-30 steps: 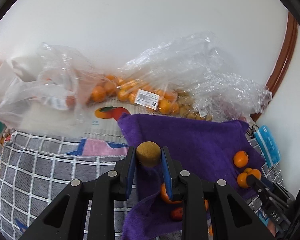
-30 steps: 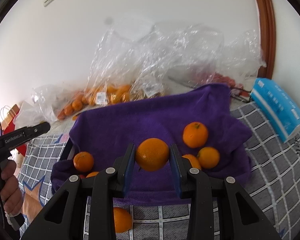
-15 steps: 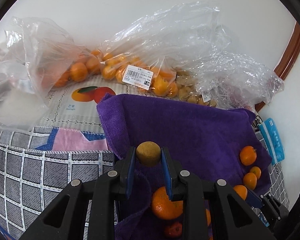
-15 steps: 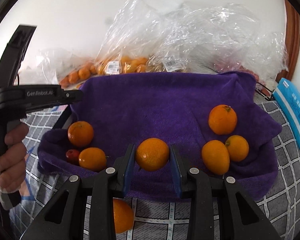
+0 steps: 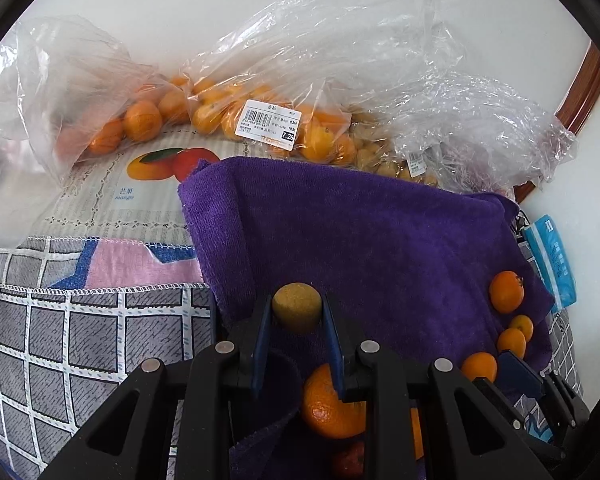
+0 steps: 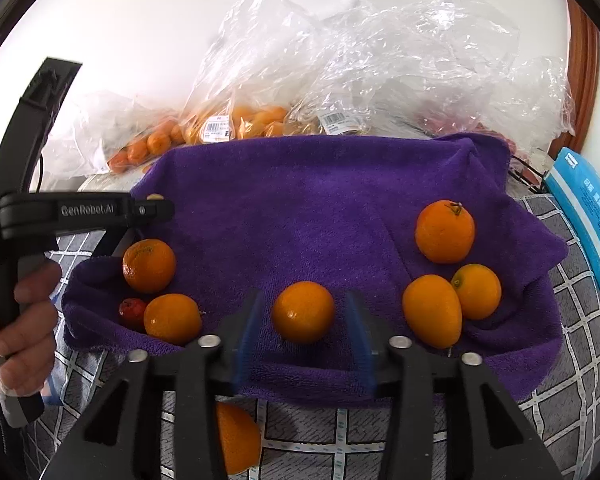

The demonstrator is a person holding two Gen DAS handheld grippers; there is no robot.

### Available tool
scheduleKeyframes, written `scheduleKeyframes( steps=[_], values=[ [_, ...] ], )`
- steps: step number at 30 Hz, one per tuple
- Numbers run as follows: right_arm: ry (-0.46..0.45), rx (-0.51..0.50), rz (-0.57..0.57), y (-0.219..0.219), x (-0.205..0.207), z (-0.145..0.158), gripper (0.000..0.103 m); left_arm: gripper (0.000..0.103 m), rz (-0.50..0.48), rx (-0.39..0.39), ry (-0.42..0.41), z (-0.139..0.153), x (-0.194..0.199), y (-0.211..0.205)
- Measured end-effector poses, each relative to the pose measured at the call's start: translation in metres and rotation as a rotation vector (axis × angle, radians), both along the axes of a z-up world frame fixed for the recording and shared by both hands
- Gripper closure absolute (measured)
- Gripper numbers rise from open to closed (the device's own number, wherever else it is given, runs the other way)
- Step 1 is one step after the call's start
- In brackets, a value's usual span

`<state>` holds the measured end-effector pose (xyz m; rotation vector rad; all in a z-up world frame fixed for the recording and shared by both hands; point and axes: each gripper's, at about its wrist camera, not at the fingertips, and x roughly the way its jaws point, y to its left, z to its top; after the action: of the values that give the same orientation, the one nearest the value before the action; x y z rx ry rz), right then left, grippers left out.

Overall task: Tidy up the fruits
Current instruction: 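Lower the yellow fruit and orange onto the towel and open both tools, then withdraw both open tools toward the fruits left on the bedspread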

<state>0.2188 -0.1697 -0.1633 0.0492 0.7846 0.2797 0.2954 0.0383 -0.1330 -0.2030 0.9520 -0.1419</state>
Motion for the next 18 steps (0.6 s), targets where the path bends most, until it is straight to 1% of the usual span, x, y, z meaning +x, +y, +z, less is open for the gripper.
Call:
scheduleKeyframes(
  steps=[3, 4, 6, 9, 13, 16, 18],
  values=[
    [-0.004, 0.005, -0.011, -0.003, -0.002, 0.006, 0.051, 0.078, 0.002, 0.006, -0.008, 0.006, -0.003, 0.001],
    [-0.006, 0.007, -0.018, -0.005, -0.004, 0.008, 0.048, 0.077, 0.001, 0.005, -0.008, 0.009, -0.006, 0.002],
    [-0.011, 0.009, -0.036, -0.007, -0.007, 0.013, 0.046, 0.069, -0.001, -0.008, -0.015, 0.015, -0.011, 0.003],
    [-0.017, 0.005, -0.069, -0.012, -0.012, 0.023, 0.042, 0.066, 0.008, -0.012, -0.045, 0.026, -0.025, 0.007],
    [-0.024, 0.001, -0.107, -0.018, -0.021, 0.034, 0.037, 0.065, 0.025, 0.006, -0.068, 0.039, -0.048, 0.010],
    [-0.029, 0.005, -0.133, -0.025, -0.032, 0.041, 0.033, 0.065, 0.045, 0.021, -0.102, 0.047, -0.068, 0.013],
    [-0.034, -0.015, -0.140, -0.028, -0.039, 0.046, 0.032, 0.065, 0.047, 0.030, -0.121, 0.051, -0.080, 0.014]
  ],
)
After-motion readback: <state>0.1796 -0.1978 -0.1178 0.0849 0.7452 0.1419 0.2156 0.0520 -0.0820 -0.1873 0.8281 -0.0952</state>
